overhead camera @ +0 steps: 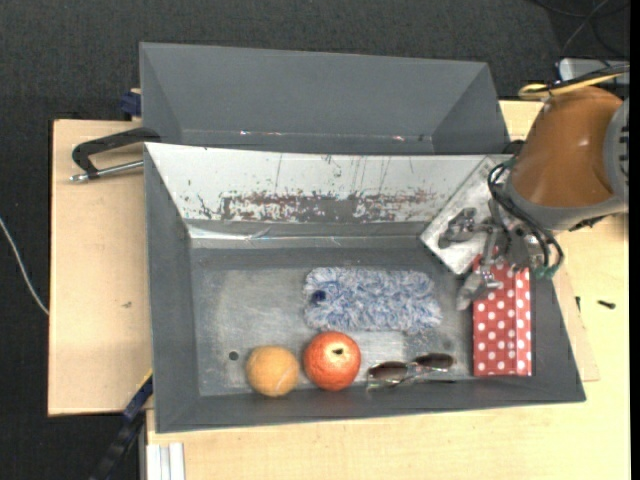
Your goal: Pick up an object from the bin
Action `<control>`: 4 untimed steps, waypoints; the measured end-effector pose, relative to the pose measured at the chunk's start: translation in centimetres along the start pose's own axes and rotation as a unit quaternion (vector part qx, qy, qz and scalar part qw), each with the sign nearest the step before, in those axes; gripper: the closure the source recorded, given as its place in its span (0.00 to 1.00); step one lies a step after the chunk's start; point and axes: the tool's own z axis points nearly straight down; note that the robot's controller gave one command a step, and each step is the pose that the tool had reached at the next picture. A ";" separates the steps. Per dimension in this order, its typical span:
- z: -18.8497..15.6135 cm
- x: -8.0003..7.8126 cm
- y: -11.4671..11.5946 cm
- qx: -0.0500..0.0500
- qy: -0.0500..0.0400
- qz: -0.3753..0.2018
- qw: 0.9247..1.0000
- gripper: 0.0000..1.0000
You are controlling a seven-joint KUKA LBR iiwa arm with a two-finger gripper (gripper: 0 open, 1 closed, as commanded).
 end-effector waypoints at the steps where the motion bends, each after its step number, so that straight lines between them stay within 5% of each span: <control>1: 0.5 -0.1 1.0 -0.001 0.002 -0.027 1.000 0.00; 3: 4.0 0.7 -1.4 -0.002 0.003 -0.003 1.000 0.00; 4: 2.0 -0.4 2.6 -0.003 0.002 -0.076 0.997 0.00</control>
Offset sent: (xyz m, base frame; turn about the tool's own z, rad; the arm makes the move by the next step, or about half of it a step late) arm -0.0107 -0.0238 -0.0492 -0.0021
